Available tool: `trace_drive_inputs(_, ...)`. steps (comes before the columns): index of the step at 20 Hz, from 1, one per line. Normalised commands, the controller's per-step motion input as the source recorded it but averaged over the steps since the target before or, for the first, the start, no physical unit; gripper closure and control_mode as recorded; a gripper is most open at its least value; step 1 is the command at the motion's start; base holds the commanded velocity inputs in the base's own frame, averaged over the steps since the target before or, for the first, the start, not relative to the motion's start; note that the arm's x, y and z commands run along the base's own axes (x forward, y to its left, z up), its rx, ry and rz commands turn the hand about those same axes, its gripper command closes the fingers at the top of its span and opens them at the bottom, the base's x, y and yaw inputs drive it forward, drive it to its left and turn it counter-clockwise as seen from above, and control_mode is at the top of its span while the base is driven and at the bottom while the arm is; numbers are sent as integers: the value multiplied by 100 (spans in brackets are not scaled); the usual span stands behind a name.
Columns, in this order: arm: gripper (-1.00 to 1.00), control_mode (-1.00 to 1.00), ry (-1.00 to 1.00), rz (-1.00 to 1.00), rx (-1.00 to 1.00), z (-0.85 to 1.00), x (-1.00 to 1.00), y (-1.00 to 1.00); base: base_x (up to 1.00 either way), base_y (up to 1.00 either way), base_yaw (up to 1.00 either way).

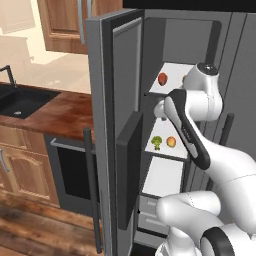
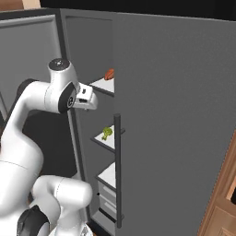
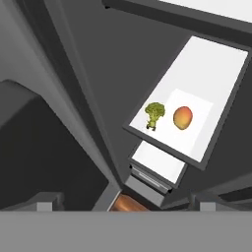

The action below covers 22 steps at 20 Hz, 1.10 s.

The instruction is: Take the peach and sweet potato from the highest rack and move them to the second highest rack where the broccoli and mango are located, to maximize freezer space. Close the freezer door after rearranging.

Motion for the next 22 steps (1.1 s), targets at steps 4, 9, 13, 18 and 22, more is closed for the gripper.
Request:
trace_drive_inputs(4,-100,-100,0,-6,0,0,2,4,0,0,0)
trace_drive_inputs(9,-100,-100,-1,-4,0,10,1,-14,0,0,0)
trace_drive_inputs(13,-100,-100,0,-6,0,48,28,-23,0,0,0)
trace_drive_inputs(18,-100,-100,1,-10,0,47,53,-24,0,0,0)
trace_drive_inputs(22,-100,-100,0,-2,0,44,68,-20,0,0,0)
